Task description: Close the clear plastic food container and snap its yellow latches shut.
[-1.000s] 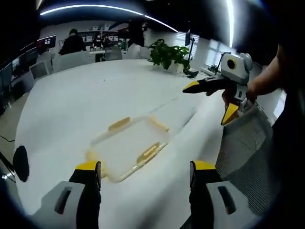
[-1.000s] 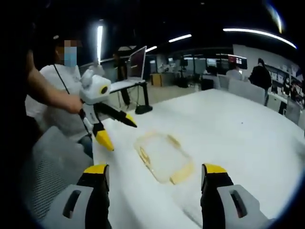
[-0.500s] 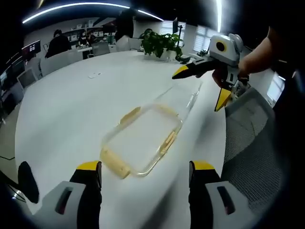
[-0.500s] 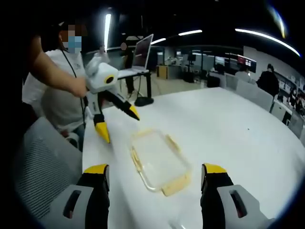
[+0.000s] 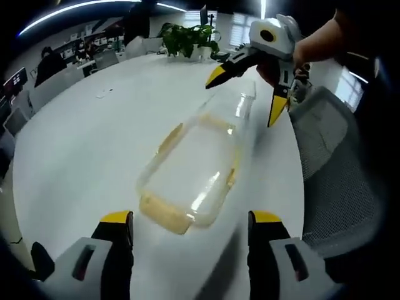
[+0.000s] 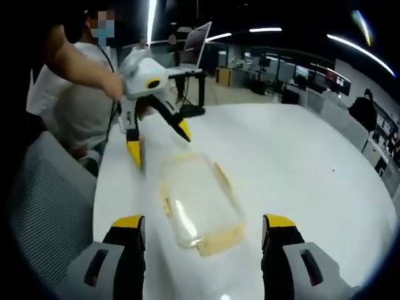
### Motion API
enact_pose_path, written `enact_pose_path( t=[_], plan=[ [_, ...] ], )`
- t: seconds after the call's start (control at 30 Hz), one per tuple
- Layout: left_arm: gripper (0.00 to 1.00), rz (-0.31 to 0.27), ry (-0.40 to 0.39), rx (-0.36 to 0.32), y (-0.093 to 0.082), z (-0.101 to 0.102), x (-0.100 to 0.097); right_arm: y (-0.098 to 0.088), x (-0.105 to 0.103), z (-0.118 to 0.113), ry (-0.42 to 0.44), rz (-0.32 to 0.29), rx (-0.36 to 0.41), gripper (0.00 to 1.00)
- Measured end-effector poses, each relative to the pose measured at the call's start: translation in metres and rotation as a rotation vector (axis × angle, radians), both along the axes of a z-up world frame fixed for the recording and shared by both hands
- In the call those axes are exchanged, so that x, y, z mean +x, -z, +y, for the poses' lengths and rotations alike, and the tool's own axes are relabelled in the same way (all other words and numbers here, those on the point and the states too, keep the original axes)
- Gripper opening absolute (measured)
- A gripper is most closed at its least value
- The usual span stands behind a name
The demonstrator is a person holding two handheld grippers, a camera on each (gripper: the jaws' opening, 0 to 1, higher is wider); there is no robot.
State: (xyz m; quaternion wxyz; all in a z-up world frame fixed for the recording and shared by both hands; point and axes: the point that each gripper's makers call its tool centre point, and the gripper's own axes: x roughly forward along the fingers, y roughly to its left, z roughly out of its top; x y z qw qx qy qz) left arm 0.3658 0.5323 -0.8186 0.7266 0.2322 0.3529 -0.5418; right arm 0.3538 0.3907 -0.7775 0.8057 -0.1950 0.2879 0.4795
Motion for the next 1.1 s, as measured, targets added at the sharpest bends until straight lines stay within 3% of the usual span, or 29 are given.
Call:
enact_pose_path(
  t=[0.17, 0.47, 0.6, 0.73, 1.03, 1.1],
  plan=[
    [0.75, 0.001, 0.053, 0.004, 0.000, -0.002, 0.006, 0.008, 0.004, 0.002, -0.033, 0.025, -0.038, 0.77],
    [0.67, -0.022, 0.205, 0.099, 0.007, 0.003, 0.016, 0.025, 0.008, 0.000, -0.107, 0.061, -0.145, 0.70],
    [0.64, -0.020, 0.232, 0.117, 0.009, 0.002, 0.023, 0.034, 0.010, -0.003, -0.114, 0.092, -0.182, 0.69],
    [0.60, -0.017, 0.287, 0.154, 0.012, 0.002, 0.023, 0.039, 0.012, -0.006, -0.142, 0.079, -0.237, 0.64],
    [0.53, -0.037, 0.353, 0.210, 0.019, 0.003, 0.026, 0.049, 0.017, -0.006, -0.141, 0.122, -0.279, 0.54],
    [0.52, -0.034, 0.356, 0.196, 0.018, 0.002, 0.026, 0.049, 0.019, -0.005, -0.142, 0.122, -0.278, 0.51]
  ],
)
